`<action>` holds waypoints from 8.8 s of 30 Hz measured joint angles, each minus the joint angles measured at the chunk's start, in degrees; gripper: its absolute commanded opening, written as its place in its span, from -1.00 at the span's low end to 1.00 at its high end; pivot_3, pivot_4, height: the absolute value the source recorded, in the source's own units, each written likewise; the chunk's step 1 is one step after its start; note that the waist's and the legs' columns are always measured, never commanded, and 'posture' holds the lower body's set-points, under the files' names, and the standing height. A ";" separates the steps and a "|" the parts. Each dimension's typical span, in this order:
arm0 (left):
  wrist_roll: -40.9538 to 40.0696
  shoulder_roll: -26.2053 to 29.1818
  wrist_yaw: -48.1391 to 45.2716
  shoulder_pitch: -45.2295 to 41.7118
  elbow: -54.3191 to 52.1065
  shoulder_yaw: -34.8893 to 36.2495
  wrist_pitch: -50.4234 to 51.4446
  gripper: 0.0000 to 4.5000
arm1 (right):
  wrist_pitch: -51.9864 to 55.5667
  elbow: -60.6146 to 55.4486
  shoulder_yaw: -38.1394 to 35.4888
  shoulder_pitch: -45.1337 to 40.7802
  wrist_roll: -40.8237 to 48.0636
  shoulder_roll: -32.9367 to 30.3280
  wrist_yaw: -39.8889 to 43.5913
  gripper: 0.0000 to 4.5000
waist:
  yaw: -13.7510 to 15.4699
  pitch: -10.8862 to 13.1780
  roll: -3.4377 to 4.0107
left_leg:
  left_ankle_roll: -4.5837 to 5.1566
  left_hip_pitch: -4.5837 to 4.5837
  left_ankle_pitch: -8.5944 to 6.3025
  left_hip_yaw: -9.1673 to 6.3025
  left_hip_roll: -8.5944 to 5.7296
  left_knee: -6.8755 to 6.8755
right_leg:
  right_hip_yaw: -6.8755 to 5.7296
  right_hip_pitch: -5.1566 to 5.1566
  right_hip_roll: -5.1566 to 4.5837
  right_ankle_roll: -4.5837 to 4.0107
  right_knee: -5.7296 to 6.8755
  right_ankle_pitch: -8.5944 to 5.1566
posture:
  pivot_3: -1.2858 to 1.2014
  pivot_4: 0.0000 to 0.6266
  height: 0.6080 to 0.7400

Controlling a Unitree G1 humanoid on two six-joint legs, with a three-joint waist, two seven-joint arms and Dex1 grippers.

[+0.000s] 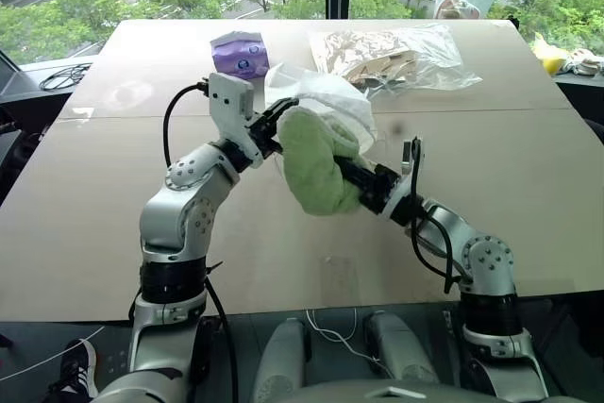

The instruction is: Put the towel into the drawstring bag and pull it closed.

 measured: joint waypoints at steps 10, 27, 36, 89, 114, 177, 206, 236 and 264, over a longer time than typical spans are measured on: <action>-2.08 1.18 -3.13 1.95 -1.17 -0.86 1.17 -0.97 | 0.84 6.38 -4.00 -5.51 1.77 0.88 -3.49 -1.00 | -0.12 0.00 0.01 | 0.00 -0.01 0.00 -0.02 0.00 -0.01 | -0.01 -0.01 0.01 -0.05 0.00 0.02 | 0.03 -0.52 1.00; -2.37 1.76 -5.99 5.39 -4.51 -3.49 1.58 -0.97 | 3.16 10.71 -6.49 -14.15 8.50 4.56 -14.97 -1.00 | -0.69 0.04 0.11 | 0.01 -0.20 0.00 -0.04 0.01 -0.01 | -0.01 -0.17 0.01 -0.07 0.04 0.04 | 0.03 -0.52 1.00; -3.83 2.09 -7.62 5.78 -6.00 -5.30 2.39 -0.97 | 7.48 15.47 -0.17 -13.06 -4.29 -0.80 -6.94 -1.00 | -0.69 0.05 0.15 | 0.01 -0.66 0.00 -0.03 -0.03 0.54 | -0.03 -0.60 0.01 -0.06 0.43 0.06 | 0.03 -0.52 1.00; -3.36 1.72 -7.05 3.92 3.70 -2.47 -1.64 -1.00 | 9.03 4.63 0.56 -2.52 -8.34 -13.07 6.35 0.56 | -0.27 0.19 0.41 | 0.02 -0.72 0.01 0.02 -0.03 0.76 | 0.06 -0.74 0.06 -0.04 0.75 0.03 | 0.03 -0.52 1.00; -3.31 1.92 -7.67 5.54 3.47 -2.87 -1.05 -1.00 | 5.69 7.99 -3.68 -7.97 -21.85 4.40 2.40 0.71 | -0.23 0.18 0.39 | 0.02 -0.70 0.01 -0.04 -0.01 0.78 | 0.03 -0.75 0.08 -0.09 0.81 0.06 | 0.03 -0.52 1.00; -25.07 2.75 -14.17 1.71 0.77 0.26 12.05 -1.00 | 3.08 5.21 -4.10 -11.04 -27.51 5.59 3.71 0.20 | -0.64 0.17 0.39 | -0.02 -0.75 0.06 -0.11 0.02 0.63 | -0.02 -0.86 0.12 -0.27 0.81 0.15 | 0.03 -0.52 1.00; -21.07 1.56 -9.39 0.31 6.45 2.48 7.53 -1.00 | -27.22 5.16 16.25 2.19 -72.58 -26.49 28.79 0.20 | -0.26 0.16 0.35 | -0.04 -0.67 0.07 0.12 -0.03 0.81 | 0.18 -0.82 0.10 -0.03 0.81 0.05 | 0.03 -0.52 1.00; -26.87 8.14 -9.38 5.87 2.13 11.02 10.53 -0.15 | -31.00 11.37 9.50 0.11 -76.55 -15.79 24.44 -1.00 | -0.03 0.16 0.34 | -0.05 -0.63 0.07 0.07 0.00 0.80 | 0.15 -0.82 0.12 -0.23 0.86 0.16 | 0.03 -0.52 1.00; 5.33 16.52 -29.80 19.47 11.19 -8.98 -17.78 -0.15 | -28.68 10.56 8.19 -0.68 -77.06 -14.10 24.67 -1.00 | -0.19 0.17 0.34 | -0.13 -0.64 0.12 0.12 0.01 0.76 | 0.14 -0.86 0.08 -0.41 0.87 0.06 | 0.03 -0.52 1.00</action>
